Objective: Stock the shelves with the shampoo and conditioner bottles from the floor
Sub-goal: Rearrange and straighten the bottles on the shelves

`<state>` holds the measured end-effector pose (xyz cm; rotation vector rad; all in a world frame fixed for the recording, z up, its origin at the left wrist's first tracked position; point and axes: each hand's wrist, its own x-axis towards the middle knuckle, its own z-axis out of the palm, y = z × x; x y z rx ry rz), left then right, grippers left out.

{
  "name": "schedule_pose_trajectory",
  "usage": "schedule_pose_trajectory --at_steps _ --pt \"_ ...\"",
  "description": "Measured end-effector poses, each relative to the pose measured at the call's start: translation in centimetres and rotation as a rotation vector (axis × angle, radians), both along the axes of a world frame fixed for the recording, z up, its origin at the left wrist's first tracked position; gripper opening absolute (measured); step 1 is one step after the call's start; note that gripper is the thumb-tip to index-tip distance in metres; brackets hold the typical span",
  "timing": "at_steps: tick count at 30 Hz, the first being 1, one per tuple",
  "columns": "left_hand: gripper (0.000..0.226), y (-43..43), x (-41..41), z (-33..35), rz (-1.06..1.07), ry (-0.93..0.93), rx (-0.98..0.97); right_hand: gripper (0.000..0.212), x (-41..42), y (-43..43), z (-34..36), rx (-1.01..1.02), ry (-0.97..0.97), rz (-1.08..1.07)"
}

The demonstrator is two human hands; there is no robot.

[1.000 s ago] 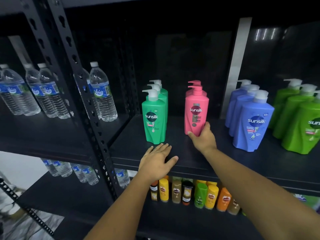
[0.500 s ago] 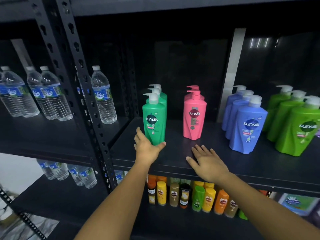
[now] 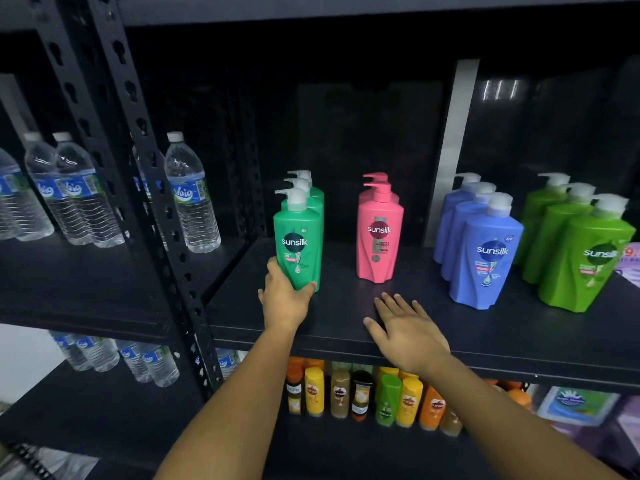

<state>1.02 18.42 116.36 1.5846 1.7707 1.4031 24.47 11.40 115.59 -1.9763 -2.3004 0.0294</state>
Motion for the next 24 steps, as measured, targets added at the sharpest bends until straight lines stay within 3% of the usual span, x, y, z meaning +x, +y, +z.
schedule_pose_trajectory --at_steps 6,11,18,24 --pt "0.087 -0.5 0.4 0.0 0.063 0.035 -0.001 0.071 0.1 -0.1 -0.1 0.023 0.009 0.004" --pt "0.103 -1.2 0.7 -0.5 0.073 0.175 -0.035 0.071 0.2 -0.2 -0.1 0.05 0.025 0.011" --pt "0.061 -4.3 0.8 -1.9 0.039 0.376 0.038 0.067 0.4 -0.5 0.0 0.073 0.067 0.046" --pt "0.05 -8.0 2.3 -3.7 -0.083 0.595 0.185 0.053 1.1 -1.6 -0.1 0.131 0.198 0.132"
